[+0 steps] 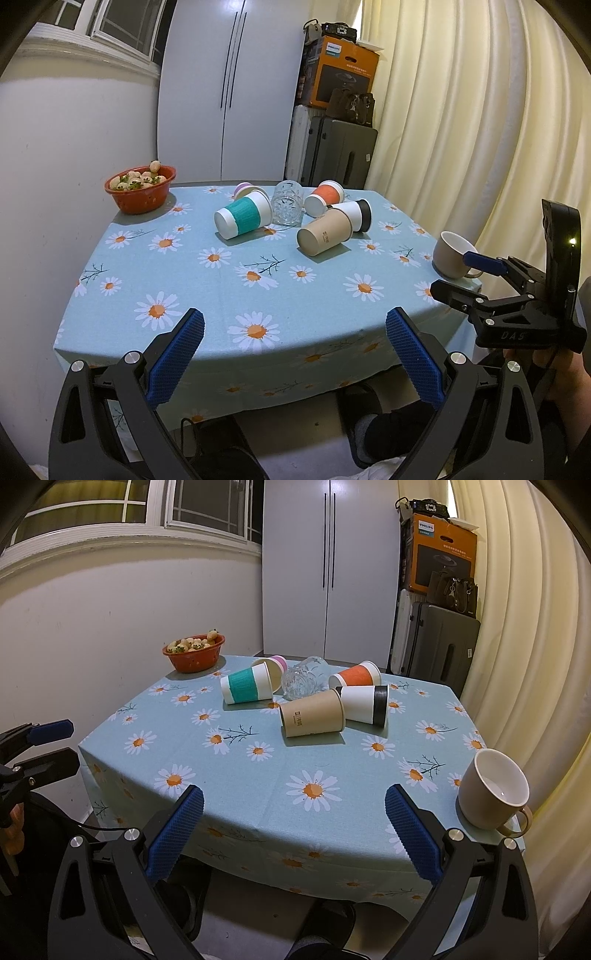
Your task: Flip cup upright
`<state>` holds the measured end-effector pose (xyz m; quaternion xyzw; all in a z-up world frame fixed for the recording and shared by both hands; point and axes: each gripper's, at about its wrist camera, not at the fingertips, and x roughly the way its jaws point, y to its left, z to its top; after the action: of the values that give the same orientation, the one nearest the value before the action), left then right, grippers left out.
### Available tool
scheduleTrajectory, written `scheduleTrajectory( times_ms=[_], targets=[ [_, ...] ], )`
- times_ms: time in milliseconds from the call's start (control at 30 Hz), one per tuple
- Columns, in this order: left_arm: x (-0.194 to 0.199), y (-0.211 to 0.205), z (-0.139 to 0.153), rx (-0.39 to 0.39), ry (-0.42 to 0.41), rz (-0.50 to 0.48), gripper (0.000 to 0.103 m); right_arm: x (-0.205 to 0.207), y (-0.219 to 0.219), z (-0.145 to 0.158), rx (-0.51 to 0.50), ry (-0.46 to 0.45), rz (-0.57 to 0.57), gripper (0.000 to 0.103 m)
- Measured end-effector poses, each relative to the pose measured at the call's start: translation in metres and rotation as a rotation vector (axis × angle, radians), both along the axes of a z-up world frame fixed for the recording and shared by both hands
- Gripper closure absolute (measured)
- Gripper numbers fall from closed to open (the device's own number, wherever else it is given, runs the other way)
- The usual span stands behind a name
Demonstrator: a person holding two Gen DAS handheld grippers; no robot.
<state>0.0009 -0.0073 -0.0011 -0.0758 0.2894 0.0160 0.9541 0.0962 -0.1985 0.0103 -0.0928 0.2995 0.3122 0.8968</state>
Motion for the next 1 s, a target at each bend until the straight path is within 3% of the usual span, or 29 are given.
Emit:
scheduleTrajectory(
  times_ms=[767,1000],
  targets=[
    [0.002,0.003,-0.001,-0.01,0.013,-0.012,0.007,-0.001,-0.002,-0.005,-0.014,0.004,0.008,0.005],
    [0.018,0.007,0.003,-0.038,0.038,-0.063,0.007,0.005,0.0,-0.002,-0.005,0.041,0.016,0.005]
  ],
)
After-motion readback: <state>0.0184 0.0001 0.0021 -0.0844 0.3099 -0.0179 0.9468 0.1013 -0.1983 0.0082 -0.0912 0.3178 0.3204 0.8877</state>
